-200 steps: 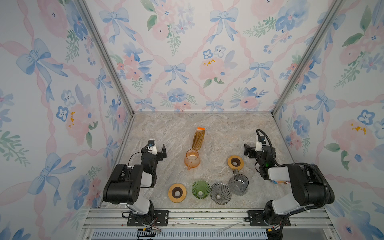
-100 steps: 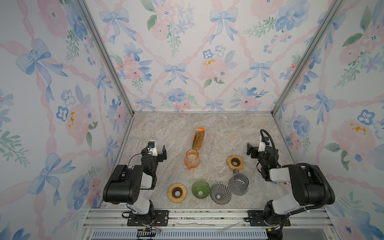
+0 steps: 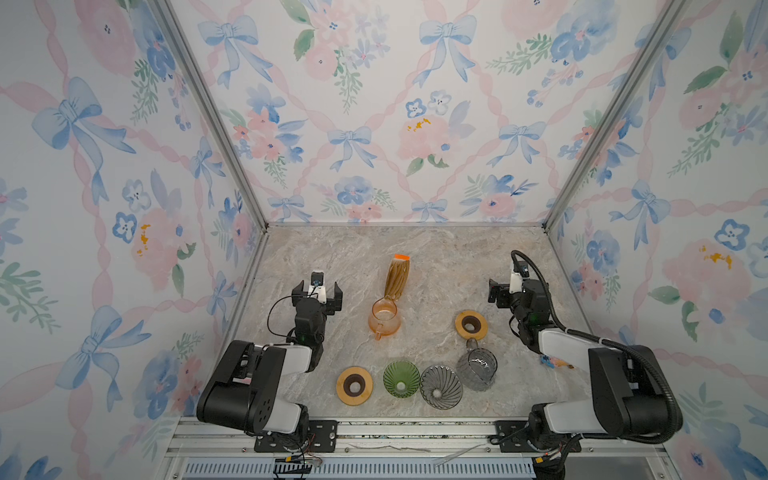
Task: Place the coffee filter in the dripper
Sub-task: 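Move the left gripper toward the filter box while the right reaches the clear pitcher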
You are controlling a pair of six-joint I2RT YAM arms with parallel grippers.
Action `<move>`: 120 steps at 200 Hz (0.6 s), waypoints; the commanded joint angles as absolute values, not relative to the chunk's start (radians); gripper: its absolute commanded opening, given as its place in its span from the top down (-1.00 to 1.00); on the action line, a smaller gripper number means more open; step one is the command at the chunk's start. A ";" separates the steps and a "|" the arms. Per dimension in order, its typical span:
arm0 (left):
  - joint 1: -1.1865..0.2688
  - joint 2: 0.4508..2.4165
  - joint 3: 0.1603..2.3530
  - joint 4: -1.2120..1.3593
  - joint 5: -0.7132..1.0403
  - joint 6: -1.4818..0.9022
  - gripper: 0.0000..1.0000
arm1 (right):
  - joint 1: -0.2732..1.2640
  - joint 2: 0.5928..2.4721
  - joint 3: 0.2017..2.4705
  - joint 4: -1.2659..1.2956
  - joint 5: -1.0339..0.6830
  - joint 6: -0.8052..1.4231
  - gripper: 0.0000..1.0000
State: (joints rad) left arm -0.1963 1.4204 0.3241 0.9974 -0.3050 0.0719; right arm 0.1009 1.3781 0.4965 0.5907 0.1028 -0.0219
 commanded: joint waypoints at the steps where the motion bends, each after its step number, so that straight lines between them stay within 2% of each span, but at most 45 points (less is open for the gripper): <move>1: -0.213 1.352 0.375 0.832 -0.374 0.074 -0.96 | 0.125 1.304 0.537 0.472 0.152 -0.025 -0.93; 26: -0.231 1.263 0.442 0.668 -0.352 0.005 -0.97 | 0.153 1.208 0.573 0.357 0.137 0.020 -0.93; 67: -0.245 1.160 0.583 0.345 -0.208 -0.216 -0.96 | 0.189 1.101 0.710 0.047 0.107 0.193 -0.93; 86: -0.258 1.158 0.651 0.198 -0.165 -0.312 -0.96 | 0.224 1.103 0.796 -0.130 0.193 0.284 -0.93; 120: -0.314 1.220 0.816 -0.038 -0.078 -0.376 -0.96 | 0.267 1.115 0.867 -0.298 0.194 0.360 -0.93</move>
State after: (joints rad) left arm -0.2741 1.1778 0.7162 0.2054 -0.1818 -0.2832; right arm 0.2325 1.1110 0.8341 -0.0681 0.1616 0.2523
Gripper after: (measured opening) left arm 0.982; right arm 0.963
